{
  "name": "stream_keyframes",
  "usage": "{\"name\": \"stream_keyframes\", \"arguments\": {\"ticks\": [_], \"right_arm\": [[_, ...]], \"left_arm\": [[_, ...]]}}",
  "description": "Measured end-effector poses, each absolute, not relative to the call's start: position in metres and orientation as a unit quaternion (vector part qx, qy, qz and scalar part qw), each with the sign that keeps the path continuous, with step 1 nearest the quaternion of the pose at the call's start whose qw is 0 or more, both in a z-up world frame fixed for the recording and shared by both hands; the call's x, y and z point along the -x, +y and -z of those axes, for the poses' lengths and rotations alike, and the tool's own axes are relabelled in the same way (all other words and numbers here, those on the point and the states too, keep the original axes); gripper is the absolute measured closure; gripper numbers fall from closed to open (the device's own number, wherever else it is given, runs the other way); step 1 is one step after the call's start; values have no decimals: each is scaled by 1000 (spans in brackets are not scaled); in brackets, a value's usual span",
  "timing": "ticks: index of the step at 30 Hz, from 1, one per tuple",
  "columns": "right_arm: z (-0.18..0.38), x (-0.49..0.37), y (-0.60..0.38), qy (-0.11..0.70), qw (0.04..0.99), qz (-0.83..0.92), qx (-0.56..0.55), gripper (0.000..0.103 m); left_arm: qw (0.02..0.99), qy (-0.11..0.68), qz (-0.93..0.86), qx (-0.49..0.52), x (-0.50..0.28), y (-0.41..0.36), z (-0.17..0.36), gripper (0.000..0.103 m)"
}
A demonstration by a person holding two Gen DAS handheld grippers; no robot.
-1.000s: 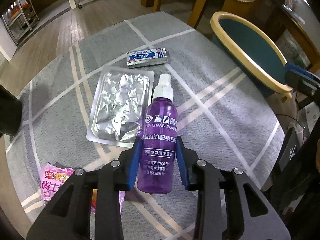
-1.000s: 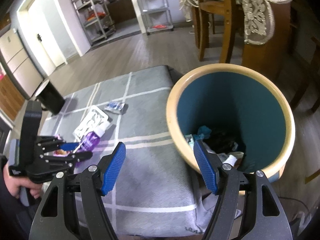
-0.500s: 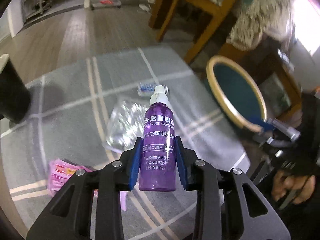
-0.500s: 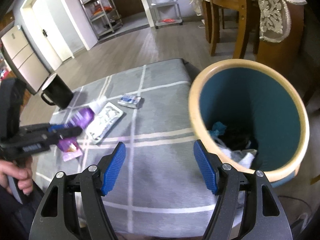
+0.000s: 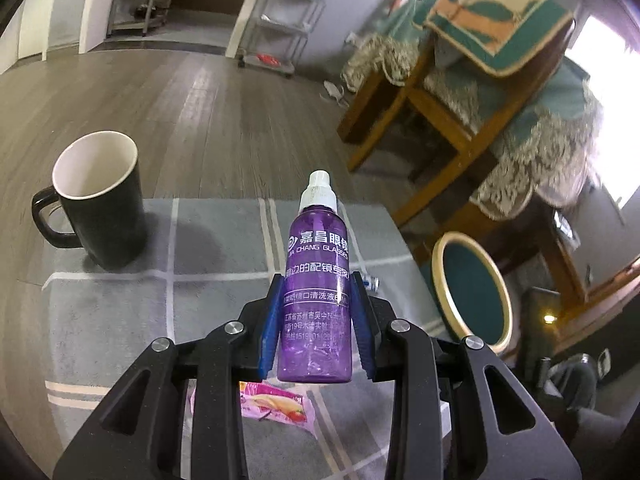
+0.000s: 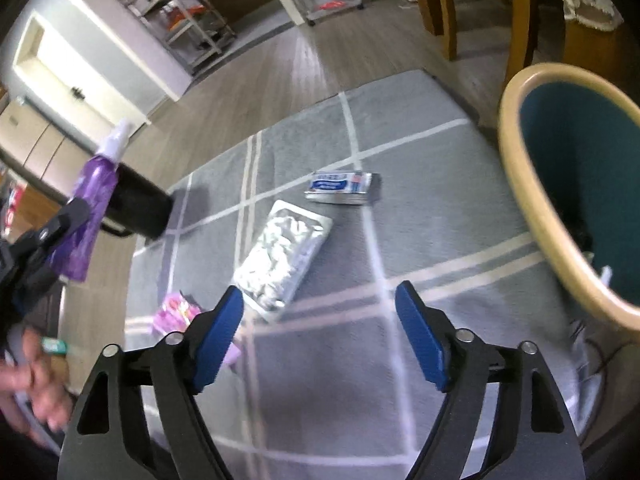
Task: Collect trash
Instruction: 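Lift the purple spray bottle with the left gripper, then grasp the silver foil blister pack with the right gripper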
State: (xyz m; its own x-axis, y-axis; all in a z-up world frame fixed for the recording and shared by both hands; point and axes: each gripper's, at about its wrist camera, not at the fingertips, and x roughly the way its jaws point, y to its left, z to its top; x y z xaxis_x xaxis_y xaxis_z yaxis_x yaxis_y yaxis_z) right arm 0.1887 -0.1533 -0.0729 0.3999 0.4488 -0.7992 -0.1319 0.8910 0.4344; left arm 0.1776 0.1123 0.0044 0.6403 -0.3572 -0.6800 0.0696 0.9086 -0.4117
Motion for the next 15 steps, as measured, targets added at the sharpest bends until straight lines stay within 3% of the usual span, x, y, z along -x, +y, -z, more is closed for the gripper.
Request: {"name": "stream_keyframes", "arguments": {"ticks": [6, 15], "right_arm": [[90, -205, -120, 546, 808, -125, -186, 17], [106, -218, -68, 559, 817, -69, -127, 13]], "left_arm": [[903, 365, 128, 189, -173, 117, -15, 71], [897, 357, 136, 221, -173, 132, -9, 71]]}}
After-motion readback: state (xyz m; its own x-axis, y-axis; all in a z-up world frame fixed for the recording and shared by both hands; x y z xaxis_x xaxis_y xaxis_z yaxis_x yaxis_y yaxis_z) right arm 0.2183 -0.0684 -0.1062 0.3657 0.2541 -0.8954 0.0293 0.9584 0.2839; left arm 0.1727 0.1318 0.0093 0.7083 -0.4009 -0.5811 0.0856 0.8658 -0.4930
